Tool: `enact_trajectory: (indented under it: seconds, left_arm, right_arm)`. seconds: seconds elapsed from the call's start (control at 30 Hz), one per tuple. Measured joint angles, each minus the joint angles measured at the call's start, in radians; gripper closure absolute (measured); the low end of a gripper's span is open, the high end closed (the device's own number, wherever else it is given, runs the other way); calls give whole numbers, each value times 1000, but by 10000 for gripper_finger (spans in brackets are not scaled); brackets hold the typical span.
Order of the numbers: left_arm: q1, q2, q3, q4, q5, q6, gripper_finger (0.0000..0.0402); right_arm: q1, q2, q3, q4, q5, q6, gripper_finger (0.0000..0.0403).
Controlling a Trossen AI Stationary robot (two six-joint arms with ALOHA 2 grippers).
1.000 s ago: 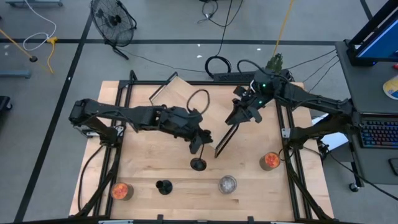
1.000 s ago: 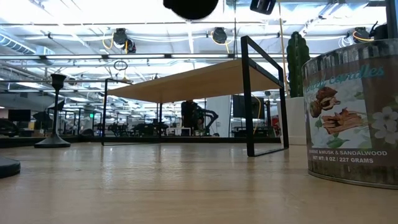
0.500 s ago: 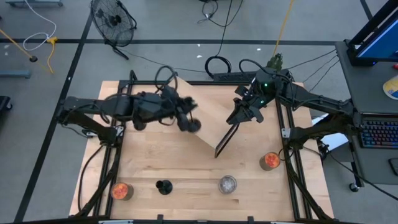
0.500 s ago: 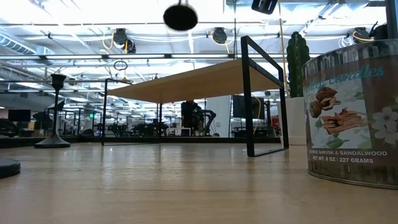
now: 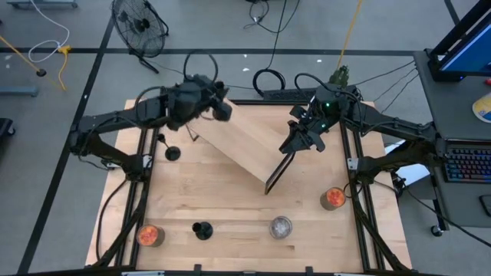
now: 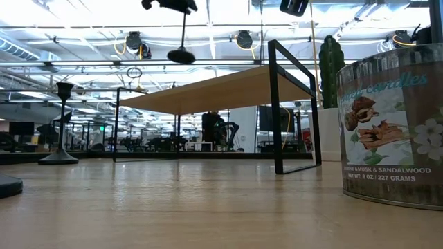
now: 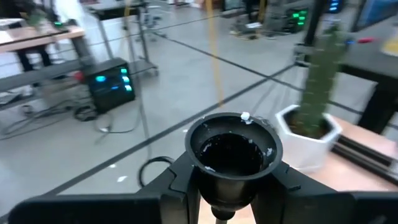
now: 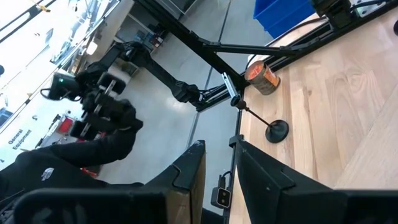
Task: Pick & Place candle stick holders
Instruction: Put the top right black candle holder on the shelf
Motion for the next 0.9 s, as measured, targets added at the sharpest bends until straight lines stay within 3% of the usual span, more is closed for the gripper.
enact_trajectory:
  seconds: [0.3, 0.9]
  left_arm:
    - [146, 5, 0, 8, 56, 18, 299]
    - [241, 166, -1, 58, 142, 35, 299]
  right_arm:
    - [0, 0, 0, 0, 3, -10, 318]
    - [0, 0, 0, -1, 27, -9, 319]
